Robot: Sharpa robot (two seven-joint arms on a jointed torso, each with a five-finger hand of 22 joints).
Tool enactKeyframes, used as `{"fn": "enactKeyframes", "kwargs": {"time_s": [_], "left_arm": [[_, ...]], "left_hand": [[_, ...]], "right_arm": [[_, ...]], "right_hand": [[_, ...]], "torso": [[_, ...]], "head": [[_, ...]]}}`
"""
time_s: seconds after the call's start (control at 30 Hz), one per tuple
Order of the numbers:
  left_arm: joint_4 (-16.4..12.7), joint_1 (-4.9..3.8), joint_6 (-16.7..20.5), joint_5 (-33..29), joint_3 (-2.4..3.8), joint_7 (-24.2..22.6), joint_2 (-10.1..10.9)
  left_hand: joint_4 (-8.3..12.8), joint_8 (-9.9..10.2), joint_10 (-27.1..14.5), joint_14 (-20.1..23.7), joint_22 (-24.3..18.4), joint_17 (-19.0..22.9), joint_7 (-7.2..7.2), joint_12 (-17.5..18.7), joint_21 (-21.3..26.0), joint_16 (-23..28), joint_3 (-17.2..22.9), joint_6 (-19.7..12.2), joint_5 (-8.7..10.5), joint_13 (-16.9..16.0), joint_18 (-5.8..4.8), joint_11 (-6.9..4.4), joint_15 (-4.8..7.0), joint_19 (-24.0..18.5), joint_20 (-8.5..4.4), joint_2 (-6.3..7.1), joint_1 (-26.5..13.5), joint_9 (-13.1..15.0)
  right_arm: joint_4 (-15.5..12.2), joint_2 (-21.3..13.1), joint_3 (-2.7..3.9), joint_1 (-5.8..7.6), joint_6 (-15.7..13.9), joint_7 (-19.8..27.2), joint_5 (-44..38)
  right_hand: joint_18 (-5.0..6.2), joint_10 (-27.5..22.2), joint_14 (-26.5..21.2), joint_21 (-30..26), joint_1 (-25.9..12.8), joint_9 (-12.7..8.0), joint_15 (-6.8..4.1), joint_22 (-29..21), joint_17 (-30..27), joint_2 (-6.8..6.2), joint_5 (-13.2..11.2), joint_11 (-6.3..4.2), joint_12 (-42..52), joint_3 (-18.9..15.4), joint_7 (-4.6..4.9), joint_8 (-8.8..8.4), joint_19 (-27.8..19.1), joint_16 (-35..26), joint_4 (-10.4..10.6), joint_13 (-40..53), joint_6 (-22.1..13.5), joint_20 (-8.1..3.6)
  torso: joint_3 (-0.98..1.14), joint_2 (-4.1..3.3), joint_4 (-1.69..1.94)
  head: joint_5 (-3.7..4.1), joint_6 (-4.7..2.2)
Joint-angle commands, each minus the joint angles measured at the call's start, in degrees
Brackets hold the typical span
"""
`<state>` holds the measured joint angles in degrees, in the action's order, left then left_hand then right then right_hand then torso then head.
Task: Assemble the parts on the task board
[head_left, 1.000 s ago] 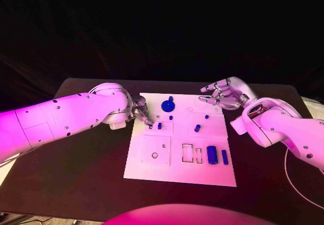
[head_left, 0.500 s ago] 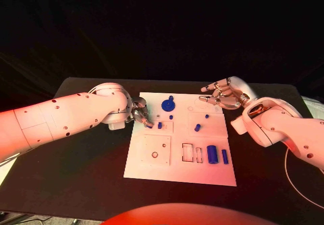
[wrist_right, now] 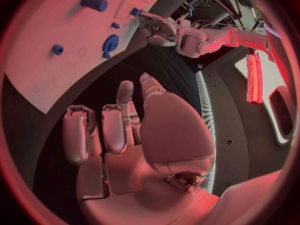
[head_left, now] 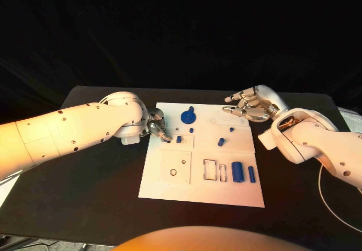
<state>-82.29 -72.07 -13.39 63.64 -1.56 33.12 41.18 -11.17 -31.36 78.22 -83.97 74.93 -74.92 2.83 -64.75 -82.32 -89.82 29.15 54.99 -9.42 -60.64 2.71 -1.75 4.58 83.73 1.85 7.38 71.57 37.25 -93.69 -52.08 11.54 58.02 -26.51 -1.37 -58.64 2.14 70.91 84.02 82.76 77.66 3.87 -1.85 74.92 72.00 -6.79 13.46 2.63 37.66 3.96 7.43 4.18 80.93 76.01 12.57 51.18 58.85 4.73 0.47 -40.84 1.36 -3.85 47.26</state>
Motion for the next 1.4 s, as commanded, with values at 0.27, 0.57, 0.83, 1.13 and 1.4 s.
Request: {"fn": "enactKeyframes", "kwargs": {"time_s": [0.27,0.57,0.83,1.13,1.4], "left_arm": [[0.8,0.26,-1.0,-2.6,-0.23,2.5,-1.1],[1.6,0.26,-1.9,-2.8,-0.29,3.2,-2.0],[2.0,0.25,-1.3,-2.7,-0.31,3.4,-2.3],[2.3,0.25,-1.6,-2.0,-0.32,3.7,-2.6],[2.5,0.25,-1.8,-1.3,-0.32,3.8,-2.6]], "left_hand": [[4.3,-0.5,1.0,-6.0,6.2,-15.1,-1.37,-1.2,-0.8,-0.2,6.2,2.5,-0.05,-1.0,-0.31,-0.60,0.47,1.2,-0.34,-0.19,-6.8,-0.6],[3.4,-0.4,1.6,-6.0,6.7,-15.1,-1.62,-2.1,-1.1,-0.2,5.6,3.4,-0.04,-1.9,-0.43,-0.81,0.65,1.5,-0.55,-0.60,-9.1,-1.0],[3.3,-0.5,1.8,-6.0,6.9,-15.1,-1.75,-2.4,-1.3,-0.2,5.4,3.8,-0.02,-2.4,-0.50,-0.89,0.70,1.6,-0.60,-0.63,-9.6,-1.1],[3.3,-0.5,2.3,-6.0,7.3,-15.1,-1.97,-3.0,-1.6,-0.2,4.4,4.5,0.06,-2.9,-0.60,-1.07,0.82,1.9,-0.71,-0.13,-10.8,-1.3],[2.7,-0.5,2.5,-6.0,7.7,-15.1,-2.11,-3.1,-1.8,-0.2,1.7,5.2,0.15,-3.2,-0.69,-1.18,0.92,2.1,-0.83,0.67,-13.0,-1.8]], "right_arm": [[-0.3,0.0,0.00,-0.05,0.7,0.6,0.0],[-0.4,-0.1,0.00,-0.05,0.7,0.7,0.0],[-0.5,-0.1,0.00,-0.05,0.7,0.7,0.0],[-0.6,-0.2,0.00,-0.05,0.8,0.7,0.2],[-0.6,-0.2,0.00,-0.05,0.8,0.7,0.2]], "right_hand": [[1.13,-0.4,2.3,-0.2,-0.2,0.1,0.18,1.6,-0.1,0.57,0.5,-0.17,-0.2,-0.4,0.05,-0.02,-0.4,-0.4,0.1,-0.1,0.1,-0.04],[1.13,-0.4,2.3,-0.2,-0.2,0.1,0.18,1.6,-0.1,0.57,0.5,-0.17,-0.2,-0.4,0.05,-0.02,-0.4,-0.4,0.1,-0.1,0.1,-0.04],[1.15,-0.5,2.3,-0.3,-0.1,0.1,0.17,1.5,-0.2,0.55,0.6,-0.17,-0.3,-0.4,0.05,-0.03,-0.4,-0.5,0.1,-0.2,0.1,-0.04],[1.17,-0.5,2.3,-0.3,-0.1,0.1,0.18,1.4,-0.2,0.54,0.7,-0.16,-0.3,-0.4,0.06,-0.04,-0.5,-0.5,0.1,-0.2,0.1,-0.04],[1.20,-0.6,2.2,-0.4,-0.1,0.1,0.18,1.3,-0.2,0.52,0.7,-0.15,-0.4,-0.5,0.06,-0.04,-0.6,-0.5,0.2,-0.3,0.1,-0.04]], "torso": [[0.03,0.02,-0.04],[0.01,0.01,-0.05],[0.01,0.01,-0.02],[-0.03,0.00,0.01],[-0.02,0.01,-0.03]], "head": [[-0.09,0.05],[-0.07,0.16],[0.06,0.14],[0.18,0.23],[0.18,0.25]]}}
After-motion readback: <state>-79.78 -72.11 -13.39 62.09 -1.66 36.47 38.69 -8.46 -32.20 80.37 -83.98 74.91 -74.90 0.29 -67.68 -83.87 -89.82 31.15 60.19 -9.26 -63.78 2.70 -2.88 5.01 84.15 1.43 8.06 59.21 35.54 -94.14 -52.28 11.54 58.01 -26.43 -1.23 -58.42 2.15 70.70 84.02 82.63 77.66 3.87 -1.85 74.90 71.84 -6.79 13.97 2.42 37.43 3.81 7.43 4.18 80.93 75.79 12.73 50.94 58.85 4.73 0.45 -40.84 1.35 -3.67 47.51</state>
